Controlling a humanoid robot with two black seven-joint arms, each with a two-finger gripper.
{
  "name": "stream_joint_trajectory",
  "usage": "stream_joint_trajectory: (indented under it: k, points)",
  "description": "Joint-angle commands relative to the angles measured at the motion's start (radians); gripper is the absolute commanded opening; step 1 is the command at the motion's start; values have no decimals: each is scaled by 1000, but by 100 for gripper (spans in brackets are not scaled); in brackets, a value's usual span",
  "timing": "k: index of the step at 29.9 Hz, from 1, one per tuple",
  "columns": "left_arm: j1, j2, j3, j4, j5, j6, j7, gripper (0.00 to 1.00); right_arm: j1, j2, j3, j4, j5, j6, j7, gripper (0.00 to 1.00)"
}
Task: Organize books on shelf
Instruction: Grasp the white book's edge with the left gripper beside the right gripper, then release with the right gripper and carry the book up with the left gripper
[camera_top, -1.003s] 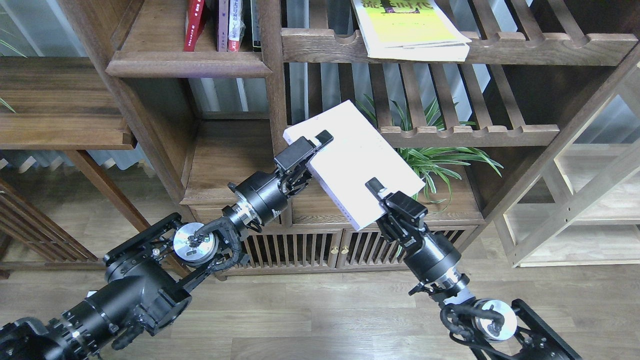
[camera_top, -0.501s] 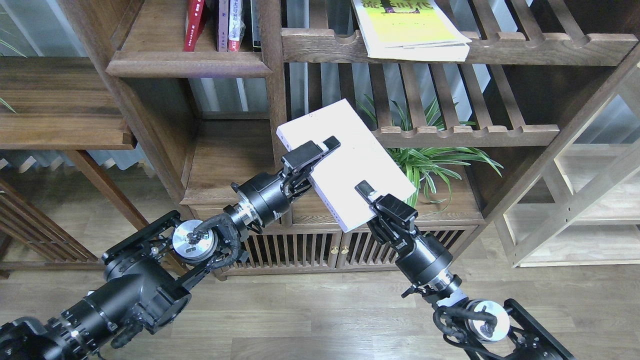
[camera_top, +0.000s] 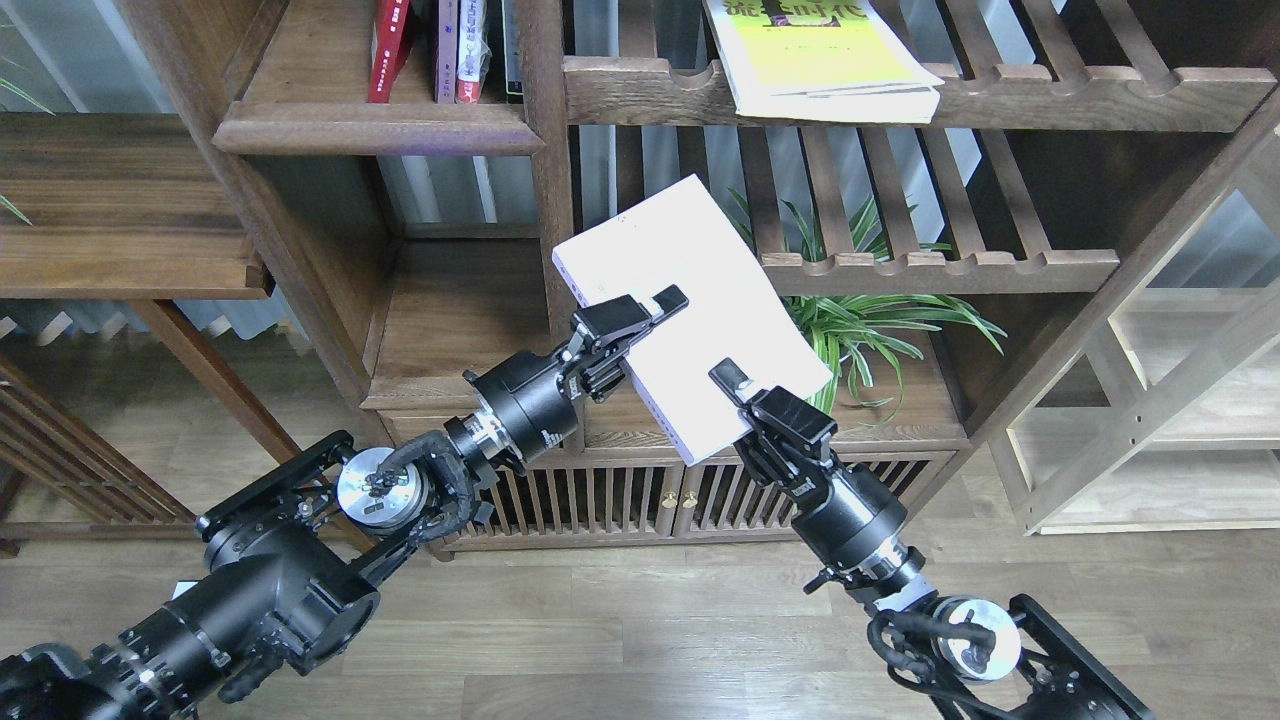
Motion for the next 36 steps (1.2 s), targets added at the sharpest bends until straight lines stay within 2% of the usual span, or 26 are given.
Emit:
stream_joint_trajectory:
  k: [1,6,11,13,20,28,33,36]
  points:
    - [1,0,4,-3,-4,-1,10,4,6,-1,2,-2,2,-1,3,11]
    - [1,0,4,-3,-5,-1,10,3,5,-16,15,-6,-9,-1,4,29]
    - [1,0,7,-3,-1,-1,10,3,5,-45,48,-8,-23,-1,6,61]
    - [1,0,7,-3,1,-2,10,3,6,-47,67,-8,-24,-1,6,70]
    - [-2,0,5,-3,4,-2,9,3,5,-50,93,-8,-66,-1,6,81]
    - [-2,0,4,-6,78,-18,7,3,5,-53,150,-34,-78,-1,4,81]
    - [-2,0,-1,-45,193,-18,-2,3,3,-99,170,-63,-90,-1,7,83]
    - [-2,73,-1,-87,223,-18,-5,3,5,-102,200,-89,-90,-1,7,85]
